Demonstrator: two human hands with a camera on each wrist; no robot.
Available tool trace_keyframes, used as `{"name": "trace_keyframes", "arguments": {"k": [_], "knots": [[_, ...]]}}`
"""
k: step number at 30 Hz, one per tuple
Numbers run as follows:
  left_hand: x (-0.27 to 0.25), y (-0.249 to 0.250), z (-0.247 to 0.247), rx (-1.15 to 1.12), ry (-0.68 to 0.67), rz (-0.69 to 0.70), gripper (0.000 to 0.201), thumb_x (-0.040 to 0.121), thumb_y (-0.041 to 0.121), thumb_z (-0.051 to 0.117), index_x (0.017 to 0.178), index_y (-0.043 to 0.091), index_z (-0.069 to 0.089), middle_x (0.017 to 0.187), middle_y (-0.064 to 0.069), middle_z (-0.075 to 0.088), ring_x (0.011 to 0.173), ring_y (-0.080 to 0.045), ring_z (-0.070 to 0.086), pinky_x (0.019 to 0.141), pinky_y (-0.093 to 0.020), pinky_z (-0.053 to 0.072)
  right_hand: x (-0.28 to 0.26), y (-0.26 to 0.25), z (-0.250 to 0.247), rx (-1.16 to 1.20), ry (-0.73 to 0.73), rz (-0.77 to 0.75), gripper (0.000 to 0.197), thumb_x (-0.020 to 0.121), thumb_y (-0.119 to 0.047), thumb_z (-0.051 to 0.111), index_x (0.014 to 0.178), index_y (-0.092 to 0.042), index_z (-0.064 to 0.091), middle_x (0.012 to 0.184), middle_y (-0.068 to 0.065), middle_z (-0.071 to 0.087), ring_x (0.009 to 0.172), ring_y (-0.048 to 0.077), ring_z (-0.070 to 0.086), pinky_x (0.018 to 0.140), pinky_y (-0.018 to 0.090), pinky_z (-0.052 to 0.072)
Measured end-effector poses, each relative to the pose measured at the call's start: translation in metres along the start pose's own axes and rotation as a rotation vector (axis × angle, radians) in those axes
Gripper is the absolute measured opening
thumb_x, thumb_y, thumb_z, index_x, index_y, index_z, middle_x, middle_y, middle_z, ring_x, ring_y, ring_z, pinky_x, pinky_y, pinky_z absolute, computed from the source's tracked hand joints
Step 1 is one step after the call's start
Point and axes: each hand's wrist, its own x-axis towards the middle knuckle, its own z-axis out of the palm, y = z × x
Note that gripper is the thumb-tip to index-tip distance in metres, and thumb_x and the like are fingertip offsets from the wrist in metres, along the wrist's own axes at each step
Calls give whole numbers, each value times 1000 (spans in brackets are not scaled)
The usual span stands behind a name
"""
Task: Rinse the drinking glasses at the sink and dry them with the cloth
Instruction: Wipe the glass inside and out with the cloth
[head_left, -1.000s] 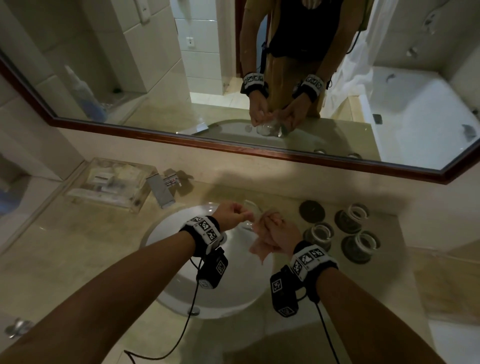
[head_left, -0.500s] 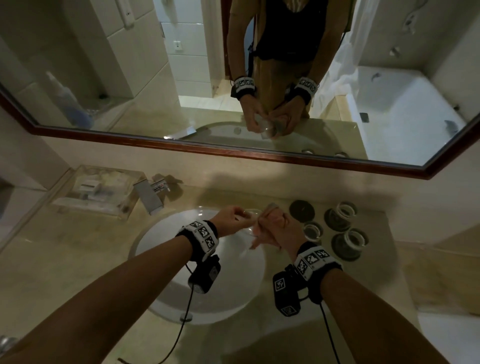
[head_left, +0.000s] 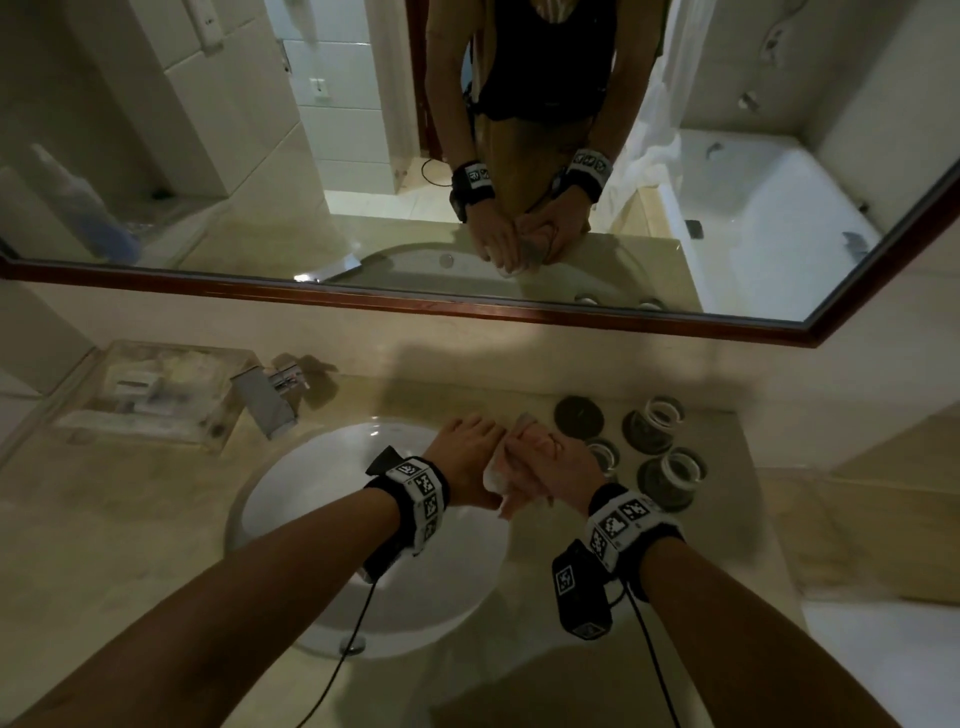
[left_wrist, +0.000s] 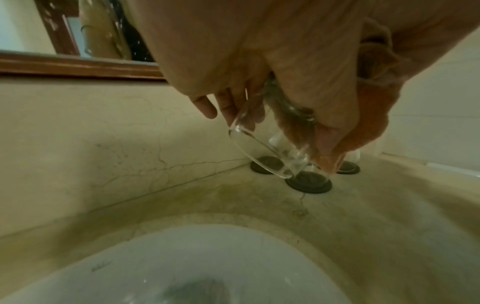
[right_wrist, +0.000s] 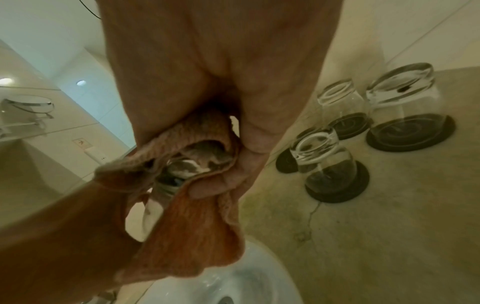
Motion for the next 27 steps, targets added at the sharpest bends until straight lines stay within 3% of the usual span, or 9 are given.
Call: {"name": "trace_keyframes", "arguments": {"k": [4, 7, 9, 11, 14, 18, 21, 24, 27], "knots": [[2, 5, 5, -218, 0, -74, 69, 59, 49, 81, 112, 17, 51, 110, 0, 53, 102, -21, 49, 85, -27, 37, 2, 20, -6, 24, 54, 29, 30, 91, -36, 62, 91, -7, 69, 95, 11, 69, 89, 25, 63, 79, 30, 48], [5, 6, 10, -370, 14, -169, 68, 60, 37, 83, 117, 17, 51, 114, -1, 56, 104, -21, 51, 82, -24, 39, 2, 36, -19, -60, 67, 72, 24, 88, -33, 66, 72, -18, 59, 84, 6, 64, 83, 23, 60, 71, 25, 41], [9, 8, 14, -461, 15, -226, 70, 63, 35, 83, 123, 18, 51, 117, -1, 58, 105, -19, 54, 80, -23, 40, -2, 44, -30, -119, 40, 85, 20, 88, -31, 67, 80, -13, 62, 91, 9, 64, 88, 25, 60, 73, 26, 41], [15, 12, 17, -539, 2, -265, 74, 67, 34, 82, 129, 16, 48, 120, -3, 58, 107, -20, 55, 82, -23, 41, -6, 50, -40, -182, 17, 94, 27, 88, -30, 66, 101, -7, 65, 106, 12, 64, 98, 28, 60, 81, 28, 43], [26, 18, 23, -621, 20, -309, 77, 67, 36, 83, 132, 15, 46, 122, -6, 59, 109, -23, 56, 84, -26, 44, -13, 57, -52, -396, -69, 133, 35, 90, -36, 61, 113, -9, 60, 113, 8, 62, 104, 29, 59, 80, 25, 38], [42, 28, 28, -712, 37, -387, 74, 64, 38, 83, 125, 15, 49, 114, -5, 60, 99, -23, 58, 86, -36, 52, -29, 74, -61, -587, -212, 223, 28, 89, -40, 55, 94, -13, 57, 105, 10, 64, 92, 30, 61, 85, 36, 51], [54, 36, 29, -811, 57, -419, 71, 61, 36, 83, 122, 19, 51, 110, -1, 63, 97, -21, 61, 85, -41, 55, -40, 95, -66, -542, -163, 329, 43, 92, -56, 36, 71, -20, 45, 80, 5, 57, 76, 27, 59, 74, 34, 49], [72, 37, 39, -898, 123, -416, 70, 53, 40, 85, 115, 33, 54, 106, 7, 67, 93, -13, 65, 83, -39, 56, -46, 120, -67, -553, -75, 385, 63, 83, -76, 25, 74, -20, 52, 73, 3, 60, 66, 22, 60, 65, 35, 50], [86, 41, 37, -942, 155, -411, 68, 56, 28, 87, 117, 27, 54, 107, 5, 66, 95, -12, 64, 83, -33, 53, -53, 132, -65, -548, -45, 405, 65, 81, -79, 23, 78, -22, 55, 76, 2, 62, 65, 21, 60, 66, 36, 51]]}}
